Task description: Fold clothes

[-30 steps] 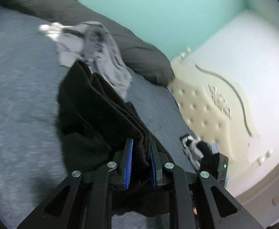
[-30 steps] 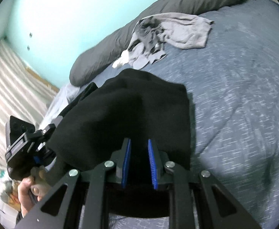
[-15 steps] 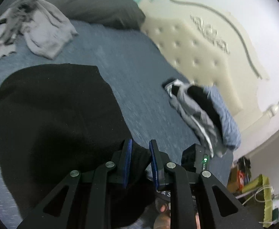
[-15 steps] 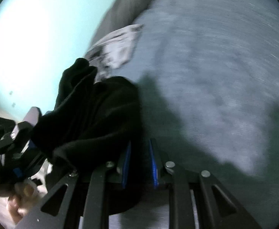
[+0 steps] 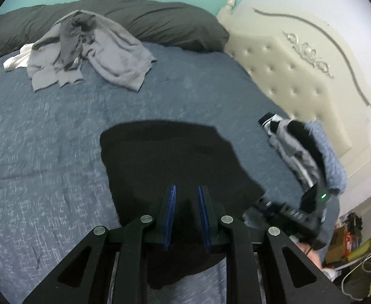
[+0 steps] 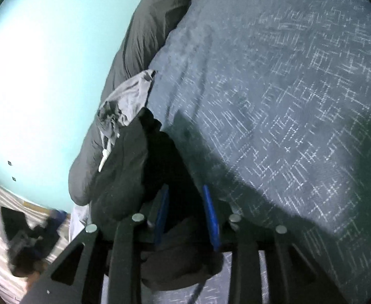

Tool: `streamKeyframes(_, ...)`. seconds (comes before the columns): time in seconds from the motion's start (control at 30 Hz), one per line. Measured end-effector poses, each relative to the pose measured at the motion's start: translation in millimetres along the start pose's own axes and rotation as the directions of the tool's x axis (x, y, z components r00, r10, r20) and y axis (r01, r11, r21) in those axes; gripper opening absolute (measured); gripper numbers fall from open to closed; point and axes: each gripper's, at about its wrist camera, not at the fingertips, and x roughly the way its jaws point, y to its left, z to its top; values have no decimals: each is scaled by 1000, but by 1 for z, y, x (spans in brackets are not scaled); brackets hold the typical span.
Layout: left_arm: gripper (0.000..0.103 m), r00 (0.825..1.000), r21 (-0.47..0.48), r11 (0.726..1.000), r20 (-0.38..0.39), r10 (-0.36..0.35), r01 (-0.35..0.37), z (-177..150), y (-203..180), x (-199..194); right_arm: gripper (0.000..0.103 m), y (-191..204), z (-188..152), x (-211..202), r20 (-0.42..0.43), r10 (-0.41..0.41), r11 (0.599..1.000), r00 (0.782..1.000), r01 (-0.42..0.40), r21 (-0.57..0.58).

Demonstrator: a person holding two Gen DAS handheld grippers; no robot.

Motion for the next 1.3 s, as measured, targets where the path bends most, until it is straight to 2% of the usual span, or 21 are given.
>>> streamKeyframes(0.2,20,999,20,1000,-51,0,1,-16,-9,33,29,-10,4,-9,49,8,1000,999,-9,21)
streamKeyframes(0.4,19,992,-2,1000,-122,14,-14,-44,4,61,30,-11,9,-17,83,2,1000,997,-3,14)
streamKeyframes(0.53,20,995,-18,1000,-101,8,-9,-45,3,52,29,8,12,-19,83,53,998,995,-50,-47)
streamKeyframes(0.67,20,1000,12,1000,-28,11,-10,-22,-9,30,30,32,15,-15,61,118,984,991,-109,-143)
streamKeyframes(0.73,20,1000,14,1000,-20,9,-8,-11,-12,33,29,42,16,-8,36,139,975,990,-130,-179)
streamKeyframes(0.87,20,996,47,998,-70,49,-46,-2,-16,64,29,49,9,21,-42,100,973,994,-107,-203)
streamKeyframes(0.93,19,993,12,998,-104,60,-59,-11,-4,81,29,45,5,28,-57,46,975,997,-58,-216)
streamKeyframes(1.0,19,992,-12,999,-120,47,-49,-23,6,91,25,40,2,34,-67,-10,973,998,-5,-229)
streamKeyframes(1.07,19,993,-28,999,-117,31,-35,-31,11,94,10,36,-1,40,-76,-67,969,995,47,-243)
streamKeyframes(1.1,18,993,-31,999,-114,26,-30,-31,12,92,7,32,-2,42,-77,-83,970,994,63,-237)
streamKeyframes(1.2,18,993,-8,999,-109,38,-39,-21,2,85,5,25,1,37,-64,-51,982,997,39,-182)
streamKeyframes(1.3,18,995,34,999,-85,44,-41,-6,-14,74,8,27,4,29,-29,-18,987,999,13,-161)
